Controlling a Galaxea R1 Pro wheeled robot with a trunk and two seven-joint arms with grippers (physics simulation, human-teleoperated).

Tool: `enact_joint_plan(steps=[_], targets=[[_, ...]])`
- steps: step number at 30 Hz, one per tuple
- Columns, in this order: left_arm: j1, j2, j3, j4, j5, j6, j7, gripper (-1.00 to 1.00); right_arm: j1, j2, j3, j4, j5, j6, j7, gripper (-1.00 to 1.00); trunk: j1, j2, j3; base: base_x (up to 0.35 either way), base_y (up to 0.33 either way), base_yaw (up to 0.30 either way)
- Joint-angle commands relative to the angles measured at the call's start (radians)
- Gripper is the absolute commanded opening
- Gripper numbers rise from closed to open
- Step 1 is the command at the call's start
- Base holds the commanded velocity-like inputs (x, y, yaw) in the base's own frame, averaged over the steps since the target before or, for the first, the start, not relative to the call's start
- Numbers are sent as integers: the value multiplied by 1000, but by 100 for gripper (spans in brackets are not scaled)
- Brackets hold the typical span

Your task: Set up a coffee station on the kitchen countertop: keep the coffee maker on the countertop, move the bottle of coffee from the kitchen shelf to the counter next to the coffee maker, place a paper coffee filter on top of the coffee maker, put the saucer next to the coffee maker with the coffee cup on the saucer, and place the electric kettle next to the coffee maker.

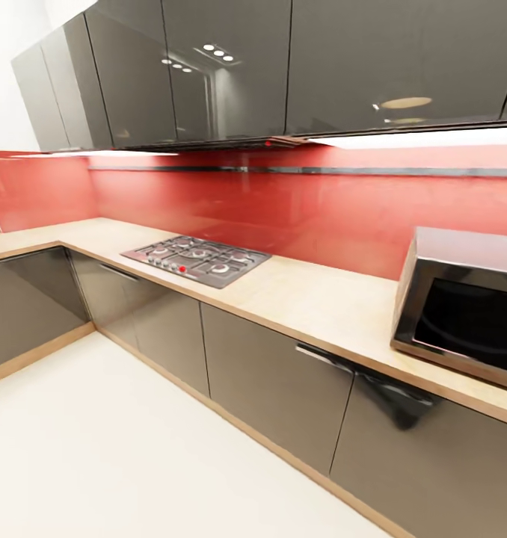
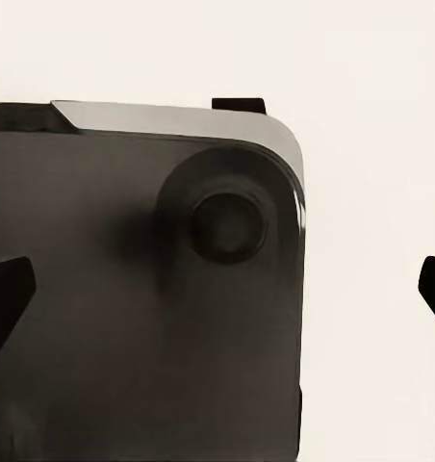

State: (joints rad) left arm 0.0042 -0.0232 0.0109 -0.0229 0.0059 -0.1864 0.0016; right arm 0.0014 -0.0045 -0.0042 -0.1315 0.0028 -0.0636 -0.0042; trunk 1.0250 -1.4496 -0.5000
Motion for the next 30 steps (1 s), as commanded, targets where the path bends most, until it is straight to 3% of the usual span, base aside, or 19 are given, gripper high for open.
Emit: enact_joint_plan(steps=[1, 13, 23, 30], targets=[[0, 0, 1, -1, 2, -1, 1, 100, 0, 0, 0, 0, 0, -2, 0, 100, -4, 7, 1, 0, 0, 237], [0, 6, -2, -3, 7, -2, 1, 100, 0, 0, 1, 1, 0, -2, 0, 100, -50, 91, 28, 0, 0, 237], [-4, 9, 22, -3, 6, -4, 1, 100, 0, 0, 1, 1, 1, -2, 0, 100, -88, 161, 50, 0, 0, 237], [-6, 11, 61, -3, 5, -5, 1, 100, 0, 0, 3, 1, 1, -2, 0, 100, -115, 210, 65, 0, 0, 243]])
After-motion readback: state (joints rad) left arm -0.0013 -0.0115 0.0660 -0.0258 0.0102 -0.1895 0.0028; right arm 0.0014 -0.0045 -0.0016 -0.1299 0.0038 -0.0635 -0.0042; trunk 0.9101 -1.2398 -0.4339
